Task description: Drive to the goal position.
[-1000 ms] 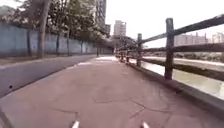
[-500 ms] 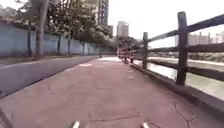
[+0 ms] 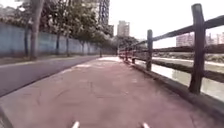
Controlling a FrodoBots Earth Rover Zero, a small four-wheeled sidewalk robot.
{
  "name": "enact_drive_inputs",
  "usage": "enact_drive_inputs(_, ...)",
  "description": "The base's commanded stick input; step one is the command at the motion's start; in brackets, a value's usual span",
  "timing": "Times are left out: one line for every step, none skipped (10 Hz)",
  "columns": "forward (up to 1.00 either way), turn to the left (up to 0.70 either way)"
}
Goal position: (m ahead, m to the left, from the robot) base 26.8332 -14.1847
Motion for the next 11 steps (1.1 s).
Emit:
enact_drive_inputs(0.70, 0.00)
enact_drive_inputs(0.70, 0.00)
enact_drive_inputs(0.70, 0.00)
enact_drive_inputs(0.70, 0.00)
enact_drive_inputs(0.70, 0.00)
enact_drive_inputs(0.70, 0.00)
enact_drive_inputs(0.70, 0.00)
enact_drive_inputs(0.70, 0.00)
enact_drive_inputs(0.70, 0.00)
enact_drive_inputs(0.70, 0.00)
enact_drive_inputs(0.70, 0.00)
